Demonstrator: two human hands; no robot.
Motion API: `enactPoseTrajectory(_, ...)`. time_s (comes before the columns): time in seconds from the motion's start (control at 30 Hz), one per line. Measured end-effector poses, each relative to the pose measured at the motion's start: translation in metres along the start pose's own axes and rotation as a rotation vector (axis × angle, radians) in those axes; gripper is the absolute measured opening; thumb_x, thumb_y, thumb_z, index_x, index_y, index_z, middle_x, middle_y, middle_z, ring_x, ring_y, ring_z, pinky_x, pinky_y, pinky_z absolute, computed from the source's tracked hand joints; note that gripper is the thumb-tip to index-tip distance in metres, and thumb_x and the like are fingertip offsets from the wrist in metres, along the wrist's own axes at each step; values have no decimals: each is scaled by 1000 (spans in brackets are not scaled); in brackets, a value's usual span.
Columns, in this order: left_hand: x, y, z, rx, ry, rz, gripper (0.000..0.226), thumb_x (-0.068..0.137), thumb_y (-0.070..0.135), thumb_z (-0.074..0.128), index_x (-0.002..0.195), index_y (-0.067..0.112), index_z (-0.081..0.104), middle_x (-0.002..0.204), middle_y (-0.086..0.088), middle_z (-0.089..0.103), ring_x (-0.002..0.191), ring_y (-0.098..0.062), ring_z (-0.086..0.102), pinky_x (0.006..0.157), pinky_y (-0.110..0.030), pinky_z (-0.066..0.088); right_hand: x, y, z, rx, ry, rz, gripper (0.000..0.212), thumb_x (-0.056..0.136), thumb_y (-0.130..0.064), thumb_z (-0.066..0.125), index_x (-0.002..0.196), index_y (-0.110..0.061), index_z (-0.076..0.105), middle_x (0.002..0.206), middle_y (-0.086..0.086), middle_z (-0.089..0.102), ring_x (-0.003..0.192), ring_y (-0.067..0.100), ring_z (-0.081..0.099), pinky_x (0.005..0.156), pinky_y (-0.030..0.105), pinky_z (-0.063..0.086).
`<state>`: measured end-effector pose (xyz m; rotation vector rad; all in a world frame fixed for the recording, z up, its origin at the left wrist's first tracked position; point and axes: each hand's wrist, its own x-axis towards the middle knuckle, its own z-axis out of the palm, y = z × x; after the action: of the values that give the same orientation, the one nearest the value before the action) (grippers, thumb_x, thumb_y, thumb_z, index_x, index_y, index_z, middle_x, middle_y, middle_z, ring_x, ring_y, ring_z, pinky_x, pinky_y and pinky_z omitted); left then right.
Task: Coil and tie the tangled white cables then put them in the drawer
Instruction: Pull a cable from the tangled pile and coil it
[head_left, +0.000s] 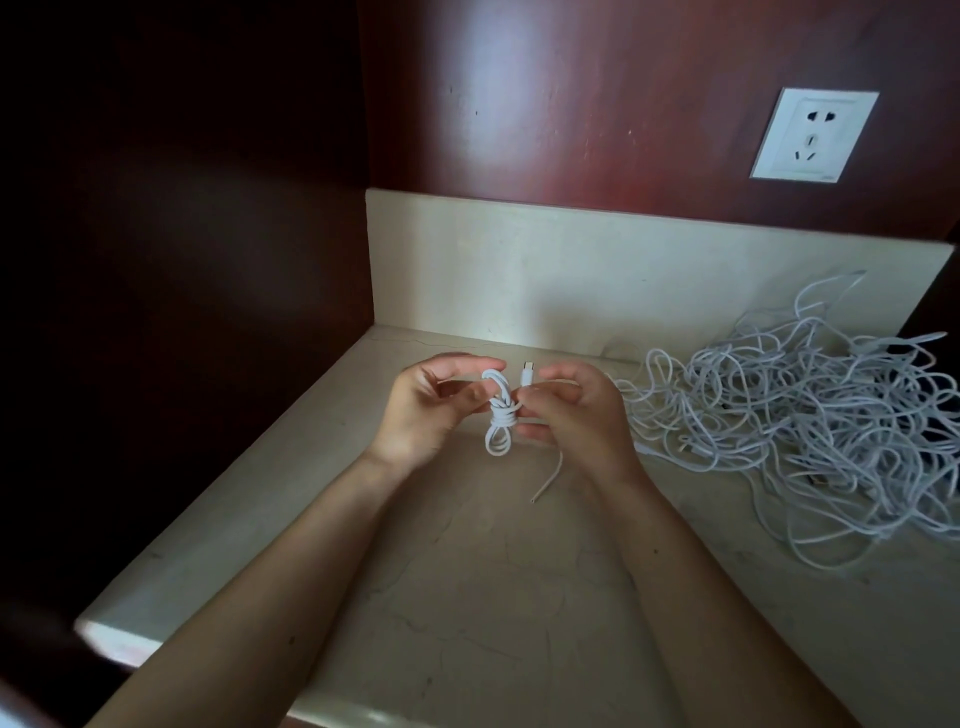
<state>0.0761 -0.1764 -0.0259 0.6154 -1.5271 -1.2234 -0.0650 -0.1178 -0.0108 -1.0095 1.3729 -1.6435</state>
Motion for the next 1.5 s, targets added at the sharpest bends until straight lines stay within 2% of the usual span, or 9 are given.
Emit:
enactPoseTrajectory(0.1,0,1,-1,-8,-12,-4,26,85,-9,63,96,13,70,83,5,75,75,-8,71,72,-21,56,-1,-1,-1,-18,-41,-11,13,85,11,61,94,2,64,83,18,72,63,19,72,56,25,58)
enactPoseTrajectory(0.27,0,1,2,-24,28,-1,33,82,-14,64,102,13,68,77,7,75,73,-6,70,70,-20,57,0,0,0,-70,-80,-35,24,87,10,57,82,-9,70,75,9,72,61,15,71,59,25,60)
enactPoseTrajectory(0.5,0,1,2,-41,81,5,23,81,-11,66,94,8,69,77,4,75,73,-8,70,71,-24,59,5,5,0,-118,-134,-63,17,92,6,54,96,-2,69,90,17,71,71,17,71,66,27,61)
enactPoseTrajectory(0.67,3,1,-6,-60,197,5,15,84,-3,68,96,4,70,77,3,75,69,-6,69,64,-19,55,8,13,-3,-302,-77,-200,45,86,6,56,61,-29,71,68,-7,67,68,15,62,72,40,56)
enactPoseTrajectory(0.83,2,0,-3,-13,196,-5,13,84,-7,66,92,4,69,71,6,74,66,-3,67,65,-16,53,2,14,7,-236,-171,-159,32,89,7,53,70,-14,67,67,-3,67,61,5,64,55,25,57)
enactPoseTrajectory(0.93,2,1,-3,-13,215,-34,16,85,-7,65,88,9,69,69,7,73,65,-3,67,63,-16,53,3,15,6,-177,-178,-144,28,89,7,56,74,-14,69,67,-6,69,62,7,66,54,24,56)
enactPoseTrajectory(1.1,1,1,-2,-50,291,-133,14,87,-3,66,87,11,70,67,6,72,60,-4,65,60,-17,54,1,20,6,-491,-167,-480,28,75,2,65,88,-22,71,85,-5,63,73,6,61,65,13,44)
enactPoseTrajectory(1.27,1,1,1,-138,342,-296,11,90,1,65,89,12,68,69,2,68,56,-3,62,59,-16,54,-2,27,7,-737,-252,-536,29,69,-23,69,95,-36,66,96,-13,49,85,7,57,73,36,53)
enactPoseTrajectory(1.5,-2,3,7,-167,266,-329,10,90,0,64,90,10,65,74,-3,68,59,-7,63,58,-18,55,-1,25,7,-710,-77,-654,9,75,-32,74,83,-30,71,87,-14,49,81,2,53,66,26,46)
